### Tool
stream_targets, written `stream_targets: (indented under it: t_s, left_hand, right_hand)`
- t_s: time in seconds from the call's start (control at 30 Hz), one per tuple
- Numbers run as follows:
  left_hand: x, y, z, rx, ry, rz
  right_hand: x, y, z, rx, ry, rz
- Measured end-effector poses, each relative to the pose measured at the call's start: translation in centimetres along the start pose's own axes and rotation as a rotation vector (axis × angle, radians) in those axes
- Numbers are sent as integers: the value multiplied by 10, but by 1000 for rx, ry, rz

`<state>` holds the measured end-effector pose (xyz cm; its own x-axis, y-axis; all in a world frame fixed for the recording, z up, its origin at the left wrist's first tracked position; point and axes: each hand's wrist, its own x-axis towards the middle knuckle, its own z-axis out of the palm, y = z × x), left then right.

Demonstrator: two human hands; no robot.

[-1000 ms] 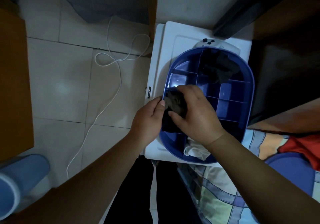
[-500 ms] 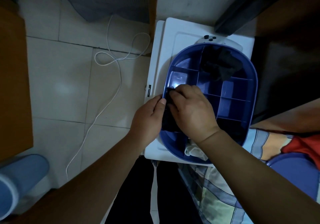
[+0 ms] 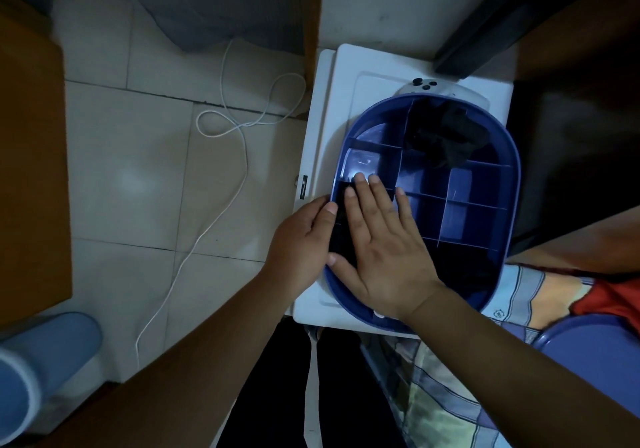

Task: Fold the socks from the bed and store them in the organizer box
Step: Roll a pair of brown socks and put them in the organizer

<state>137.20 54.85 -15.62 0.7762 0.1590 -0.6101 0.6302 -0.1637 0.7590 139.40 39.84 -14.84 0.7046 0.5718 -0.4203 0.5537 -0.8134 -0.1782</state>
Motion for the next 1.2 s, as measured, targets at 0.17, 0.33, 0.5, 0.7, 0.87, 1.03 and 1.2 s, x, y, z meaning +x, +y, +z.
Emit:
stream_targets:
  t_s: [0.17, 0.33, 0.5, 0.7, 0.87, 1.03, 1.2]
  left_hand:
    - [0, 1, 0, 42, 0, 8]
    - [-1, 2, 2, 62, 19, -5]
    - [-2, 3, 6, 59, 30, -10]
    - [-5, 9, 7, 64, 33, -52]
    - [-22, 21, 1, 78, 28, -145]
    - [-72, 27, -17, 321, -164, -310]
    - [-144, 57, -39, 632, -299, -335]
  right_hand:
    - [3, 6, 0, 0, -11, -21]
    - [-30, -6, 6, 89, 112, 15]
    - [-26, -10, 7, 31, -36, 20]
    - [-14, -2, 4, 43, -158, -7]
    - [-31, 3, -22, 188, -113, -18]
    - [-85, 12, -43, 308, -136, 68]
    - [-134, 11, -69, 628, -359, 300]
